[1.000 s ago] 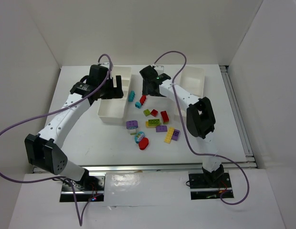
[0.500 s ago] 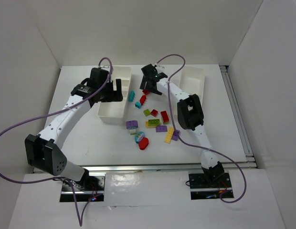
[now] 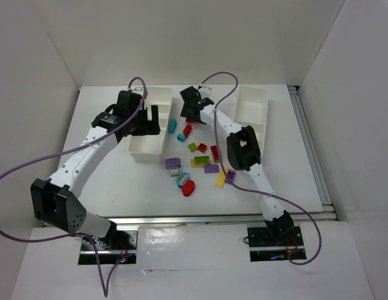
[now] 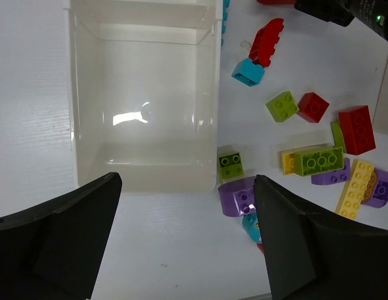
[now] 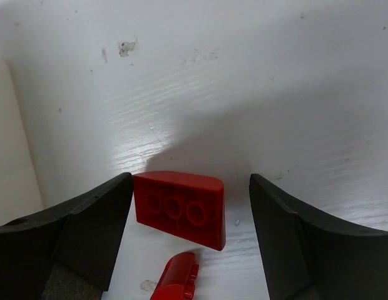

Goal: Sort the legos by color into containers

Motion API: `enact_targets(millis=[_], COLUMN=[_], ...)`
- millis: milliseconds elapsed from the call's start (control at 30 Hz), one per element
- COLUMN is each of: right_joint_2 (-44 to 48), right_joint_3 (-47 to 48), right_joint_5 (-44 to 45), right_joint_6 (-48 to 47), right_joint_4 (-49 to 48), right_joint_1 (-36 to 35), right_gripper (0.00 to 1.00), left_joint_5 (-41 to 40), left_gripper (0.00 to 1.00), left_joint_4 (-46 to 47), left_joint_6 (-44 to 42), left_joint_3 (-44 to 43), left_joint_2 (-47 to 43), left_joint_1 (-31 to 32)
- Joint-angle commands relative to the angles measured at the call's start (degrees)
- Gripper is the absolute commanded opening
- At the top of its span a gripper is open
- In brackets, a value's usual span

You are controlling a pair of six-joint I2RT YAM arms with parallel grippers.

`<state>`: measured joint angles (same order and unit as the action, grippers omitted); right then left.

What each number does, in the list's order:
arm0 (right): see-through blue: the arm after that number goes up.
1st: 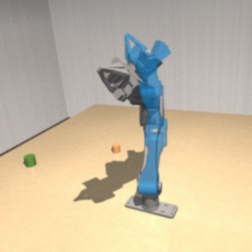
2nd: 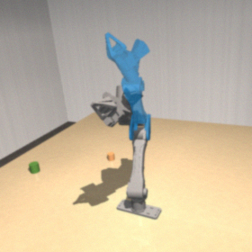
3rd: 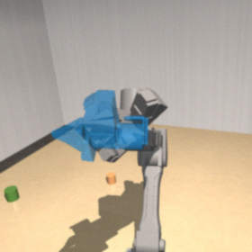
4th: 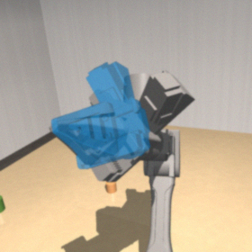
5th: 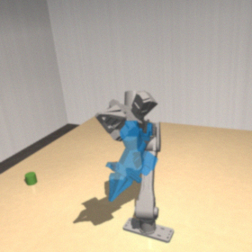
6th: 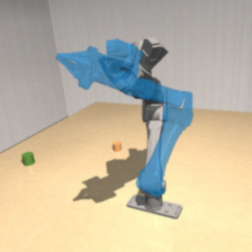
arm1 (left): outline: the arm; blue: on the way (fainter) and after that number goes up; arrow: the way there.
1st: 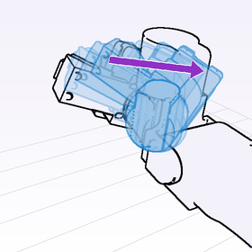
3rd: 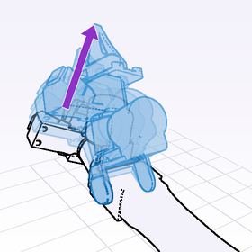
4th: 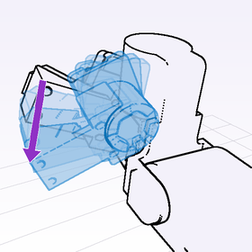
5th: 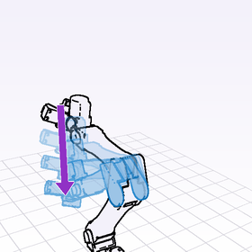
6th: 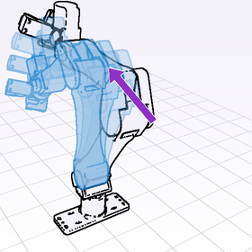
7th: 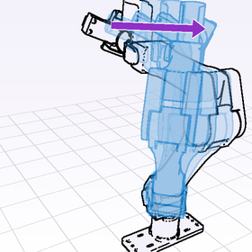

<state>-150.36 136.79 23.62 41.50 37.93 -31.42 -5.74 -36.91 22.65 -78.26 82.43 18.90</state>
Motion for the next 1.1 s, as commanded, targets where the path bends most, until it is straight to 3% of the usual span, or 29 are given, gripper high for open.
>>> enact_targets(millis=[0,100,133,467,700,1067], right_joint_2=[-0.1,-0.1,0.7,8.8,21.2,34.2], right_joint_3=[-1.2,-0.5,-2.0,-6.4,-10.4,-24.3], right_joint_5=[2.8,2.8,2.8,3.5,-1.5,0.6], right_joint_6=[-1.1,-1.2,-1.2,-3.2,-9.2,-12.0], right_joint_4=[0.1,0.7,0.7,-1.5,-5.9,-5.8], right_joint_1=[-0.7,-0.7,-1.3,-1.8,0.7,16.1], right_gripper=[0.81,0.68,0.59,0.28,0.27,0.27], left_joint_5=[-0.9,-0.9,-0.9,-0.3,0.3,3.2], left_gripper=[0.98,0.98,0.98,0.98,1.0,1.0], left_joint_4=[0.4,0.4,0.4,0.4,0.4,1.0], left_joint_6=[-1.0,-1.0,-1.0,-1.0,0.7,0.7], left_joint_3=[0.7,1.2,1.2,1.7,1.7,-1.5], left_joint_2=[-2.3,-2.3,-1.8,-1.7,-1.7,1.9], left_joint_1=[0.2,0.2,0.2,0.2,0.2,1.2])
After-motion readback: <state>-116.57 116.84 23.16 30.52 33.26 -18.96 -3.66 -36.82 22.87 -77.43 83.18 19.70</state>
